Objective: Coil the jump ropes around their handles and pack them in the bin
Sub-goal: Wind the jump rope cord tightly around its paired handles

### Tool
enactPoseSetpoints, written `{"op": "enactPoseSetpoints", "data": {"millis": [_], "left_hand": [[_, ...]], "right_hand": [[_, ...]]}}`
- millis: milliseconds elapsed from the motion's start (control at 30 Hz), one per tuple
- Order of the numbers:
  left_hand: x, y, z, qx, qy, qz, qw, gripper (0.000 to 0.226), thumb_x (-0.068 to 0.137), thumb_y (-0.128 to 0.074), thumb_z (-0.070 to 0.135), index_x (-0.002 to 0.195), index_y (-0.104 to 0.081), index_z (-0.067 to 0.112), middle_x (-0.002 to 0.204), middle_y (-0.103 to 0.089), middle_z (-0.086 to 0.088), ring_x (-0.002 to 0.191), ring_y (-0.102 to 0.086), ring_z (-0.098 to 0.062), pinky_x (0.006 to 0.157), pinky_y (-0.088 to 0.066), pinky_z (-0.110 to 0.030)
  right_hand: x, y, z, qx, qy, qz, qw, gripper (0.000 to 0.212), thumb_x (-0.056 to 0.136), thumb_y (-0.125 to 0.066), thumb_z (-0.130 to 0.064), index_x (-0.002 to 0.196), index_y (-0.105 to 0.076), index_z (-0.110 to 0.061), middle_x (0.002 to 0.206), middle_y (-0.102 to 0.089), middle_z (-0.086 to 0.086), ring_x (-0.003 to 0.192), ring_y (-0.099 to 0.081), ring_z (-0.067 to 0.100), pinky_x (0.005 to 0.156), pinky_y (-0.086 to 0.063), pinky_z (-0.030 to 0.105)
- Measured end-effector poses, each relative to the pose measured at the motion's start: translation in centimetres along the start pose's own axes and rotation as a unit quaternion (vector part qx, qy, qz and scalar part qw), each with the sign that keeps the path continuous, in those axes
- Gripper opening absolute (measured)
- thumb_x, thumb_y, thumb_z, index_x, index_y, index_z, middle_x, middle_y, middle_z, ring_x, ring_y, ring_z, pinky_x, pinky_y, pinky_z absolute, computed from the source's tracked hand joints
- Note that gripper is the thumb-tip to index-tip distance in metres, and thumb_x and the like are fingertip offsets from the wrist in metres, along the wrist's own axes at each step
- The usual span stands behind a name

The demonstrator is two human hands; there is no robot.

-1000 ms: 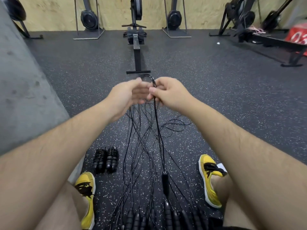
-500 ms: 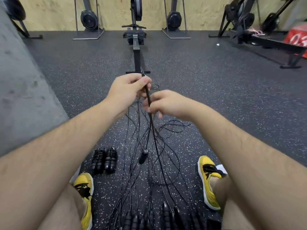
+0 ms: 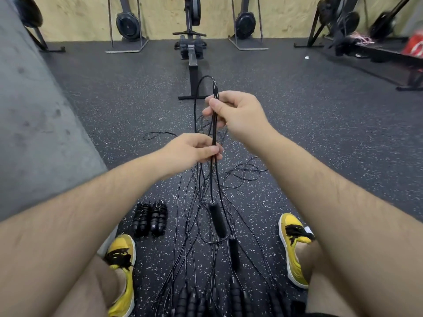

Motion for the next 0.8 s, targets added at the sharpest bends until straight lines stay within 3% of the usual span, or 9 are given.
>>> {"op": "enactPoseSetpoints", "data": {"millis": [67, 167, 300, 367, 600, 700, 800], "left_hand": [[0.2, 0.1, 0.4, -0.001, -0.02, 0.039, 0.999, 0.011, 0.099, -0.061, 0.009, 0.102, -0.071, 0.005, 0.098, -0.078, -0.007, 0.095, -0.074, -0.015, 0.086, -0.056, -0.024], [0.5, 0.8, 1.5, 0.002, -0.068, 0.096, 0.993, 0.014, 0.098, -0.063, 0.011, 0.089, -0.073, 0.011, 0.095, -0.078, -0.011, 0.098, -0.073, -0.033, 0.095, -0.057, -0.046], [0.8, 2.1, 2.9, -0.036, -0.099, 0.17, 0.98, 0.015, 0.099, -0.062, 0.012, 0.09, -0.072, 0.007, 0.085, -0.076, -0.004, 0.081, -0.071, -0.021, 0.089, -0.059, -0.049], [0.8, 2.4, 3.2, -0.054, -0.1, 0.177, 0.978, 0.017, 0.1, -0.06, 0.011, 0.095, -0.07, -0.002, 0.084, -0.075, -0.003, 0.082, -0.068, -0.018, 0.089, -0.056, -0.049], [0.6, 3.7, 3.1, -0.085, -0.105, 0.182, 0.974, 0.015, 0.1, -0.059, 0.011, 0.102, -0.071, 0.003, 0.099, -0.073, -0.008, 0.083, -0.064, -0.016, 0.083, -0.056, -0.039], [0.5, 3.8, 1.9, -0.064, -0.083, 0.164, 0.981, 0.011, 0.099, -0.061, 0.009, 0.095, -0.072, 0.009, 0.109, -0.073, -0.014, 0.085, -0.065, -0.02, 0.081, -0.056, -0.04], [0.4, 3.1, 0.4, -0.032, -0.045, 0.116, 0.992, 0.016, 0.099, -0.061, 0.009, 0.099, -0.067, -0.006, 0.099, -0.07, -0.022, 0.084, -0.067, -0.02, 0.082, -0.058, -0.037]], "right_hand": [[0.0, 0.1, 0.0, 0.029, -0.004, 0.003, 1.0, 0.016, 0.101, -0.056, -0.017, 0.105, -0.069, -0.009, 0.088, -0.074, 0.0, 0.066, -0.057, 0.005, 0.061, -0.05, 0.023], [-0.2, 0.7, -0.1, 0.01, -0.065, -0.035, 0.997, 0.021, 0.102, -0.051, -0.017, 0.117, -0.065, -0.01, 0.098, -0.069, 0.0, 0.074, -0.058, 0.009, 0.06, -0.053, 0.022], [-1.8, 1.0, 1.3, -0.225, -0.118, -0.216, 0.943, 0.025, 0.089, -0.062, -0.01, 0.112, -0.067, -0.017, 0.102, -0.072, -0.001, 0.072, -0.068, 0.016, 0.073, -0.058, 0.028], [-2.6, 0.2, 2.3, -0.249, -0.114, -0.245, 0.93, 0.017, 0.088, -0.071, -0.019, 0.105, -0.07, -0.016, 0.096, -0.075, 0.002, 0.069, -0.069, 0.015, 0.074, -0.058, 0.031], [-1.8, -1.7, 2.8, -0.202, -0.04, -0.11, 0.972, 0.013, 0.094, -0.067, -0.02, 0.083, -0.068, -0.012, 0.069, -0.072, 0.0, 0.053, -0.061, 0.014, 0.061, -0.058, 0.038], [-1.1, -1.9, 2.0, -0.134, -0.013, -0.031, 0.99, 0.011, 0.093, -0.066, -0.017, 0.083, -0.068, -0.017, 0.068, -0.073, 0.002, 0.062, -0.071, 0.015, 0.064, -0.061, 0.043], [-0.6, -1.8, 1.0, -0.066, 0.007, 0.024, 0.997, 0.009, 0.093, -0.064, -0.012, 0.085, -0.068, -0.014, 0.068, -0.072, 0.007, 0.059, -0.069, 0.013, 0.057, -0.059, 0.034]]}}
Point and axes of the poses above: each hand's wrist, its own x-axis towards the middle knuckle, its own y-axis out of the back of the hand, z = x × y, the point moved 1 cm from there along x, towards the middle knuckle
